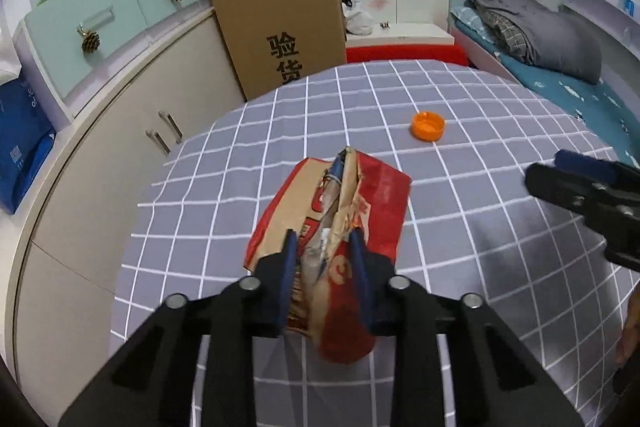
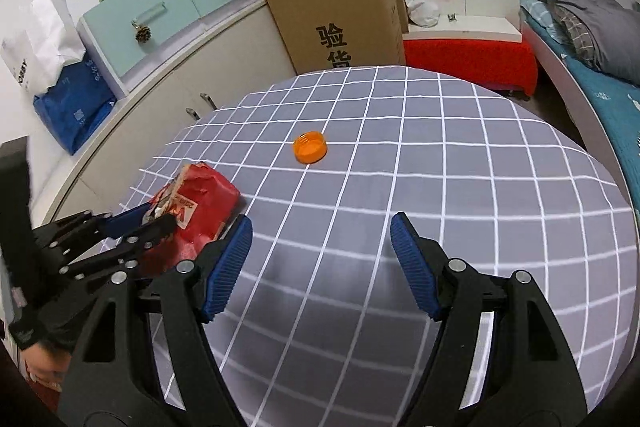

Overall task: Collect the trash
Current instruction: 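Grasp the red paper bag with the left tool while the right tool grasps the orange cap, then carry the red bag and orange cap toward the bucket with both tools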

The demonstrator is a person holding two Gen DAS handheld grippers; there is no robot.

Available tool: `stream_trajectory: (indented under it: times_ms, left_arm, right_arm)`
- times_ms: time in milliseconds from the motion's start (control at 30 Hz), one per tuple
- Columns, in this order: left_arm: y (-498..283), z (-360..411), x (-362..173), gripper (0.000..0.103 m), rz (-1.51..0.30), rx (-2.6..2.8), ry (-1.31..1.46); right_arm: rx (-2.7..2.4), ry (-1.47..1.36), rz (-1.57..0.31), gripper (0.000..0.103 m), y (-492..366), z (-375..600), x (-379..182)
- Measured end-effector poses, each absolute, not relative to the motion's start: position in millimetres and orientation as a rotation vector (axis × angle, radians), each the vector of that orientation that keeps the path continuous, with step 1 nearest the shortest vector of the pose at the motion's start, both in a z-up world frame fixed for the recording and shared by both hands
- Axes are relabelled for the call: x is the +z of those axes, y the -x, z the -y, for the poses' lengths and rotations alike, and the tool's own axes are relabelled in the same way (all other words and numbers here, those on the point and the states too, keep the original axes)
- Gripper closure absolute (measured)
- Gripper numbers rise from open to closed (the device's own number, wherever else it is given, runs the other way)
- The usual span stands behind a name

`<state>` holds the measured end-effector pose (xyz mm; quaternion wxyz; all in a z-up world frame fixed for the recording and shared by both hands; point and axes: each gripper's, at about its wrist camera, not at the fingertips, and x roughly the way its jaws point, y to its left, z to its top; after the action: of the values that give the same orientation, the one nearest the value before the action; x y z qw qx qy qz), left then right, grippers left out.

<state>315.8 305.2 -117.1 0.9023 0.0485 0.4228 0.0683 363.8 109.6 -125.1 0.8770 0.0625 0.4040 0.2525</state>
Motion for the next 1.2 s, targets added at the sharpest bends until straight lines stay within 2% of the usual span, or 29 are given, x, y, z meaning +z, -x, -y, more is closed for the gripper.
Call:
stream_trajectory:
  times_ms: [300,633,667,733,800,833,1200]
  left_arm:
    - [-341,-339,-95,0.085,-0.804,0.254,0.008]
    - [-365,-359,-93,0.085,-0.794,0.342,0.030]
    - [-366,-358,-94,0.085,-0.793,0.341,0.031]
    - [-366,-357,-95,0.085,-0.791,0.343,0.029]
    - [-366,-356,-94,0.085,-0.793,0.338,0.028]
    - [-365,-354,-93,0.085,-0.792,0.336,0.029]
    - [-340,-293,-72,0.085,-0.776,0.215,0.039]
  right_arm:
    - [0.508,-0.041,-0.871,0.032,-408,-144,-133]
    - [0.498,0.016,-0.912,0.032,-450,-178,-145]
    - [0.495,0.026,-0.920,0.034,-453,-181,-147]
    - [0.482,0.063,-0.916,0.048,-455,-185,-149]
    - [0.480,0.084,-0.916,0.066,-456,-186,-148]
    - [0.483,0.085,-0.918,0.071,-456,-185,-148]
    - [0.531,-0.068,-0.861,0.073,-413,-106,-121]
